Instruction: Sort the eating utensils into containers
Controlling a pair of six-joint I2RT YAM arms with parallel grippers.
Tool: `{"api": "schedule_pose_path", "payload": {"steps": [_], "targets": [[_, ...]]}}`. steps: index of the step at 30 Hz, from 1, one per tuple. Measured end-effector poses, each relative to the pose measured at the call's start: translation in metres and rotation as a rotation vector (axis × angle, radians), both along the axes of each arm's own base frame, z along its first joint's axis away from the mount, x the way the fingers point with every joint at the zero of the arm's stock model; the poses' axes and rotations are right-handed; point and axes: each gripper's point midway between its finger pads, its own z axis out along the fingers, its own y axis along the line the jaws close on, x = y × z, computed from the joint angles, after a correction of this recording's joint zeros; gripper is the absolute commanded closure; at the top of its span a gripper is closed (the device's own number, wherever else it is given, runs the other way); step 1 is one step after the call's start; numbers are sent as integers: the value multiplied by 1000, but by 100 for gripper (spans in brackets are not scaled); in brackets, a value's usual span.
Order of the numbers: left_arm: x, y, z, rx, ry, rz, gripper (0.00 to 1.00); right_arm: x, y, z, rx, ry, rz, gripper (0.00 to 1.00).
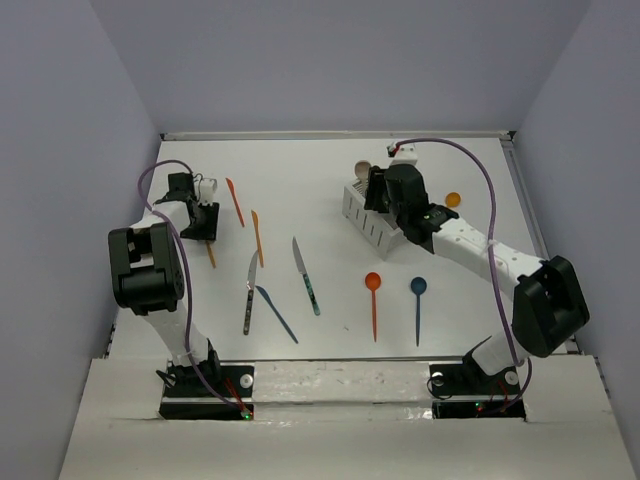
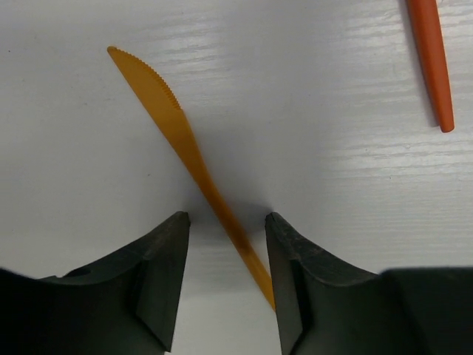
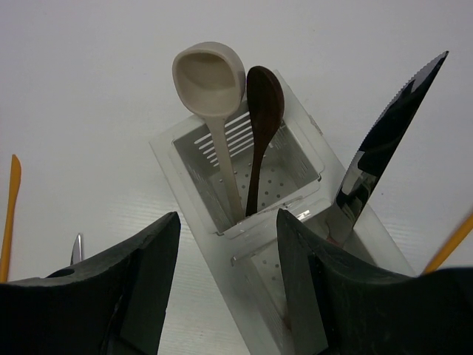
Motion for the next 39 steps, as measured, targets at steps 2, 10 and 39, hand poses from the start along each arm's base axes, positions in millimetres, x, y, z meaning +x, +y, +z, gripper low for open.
{"api": "schedule_pose_path", "payload": {"steps": [2,10,39], "targets": [[0,1,0,5,1,0,58,-1,-1,1,-2,-4,-3,39],[-1,5,-1,36,2,-9,99,-6,-10,25,19,-53,-23,39],[4,-9,42,-21,-229,-46,100,-30,-16,52,76,-107,17,33]]}}
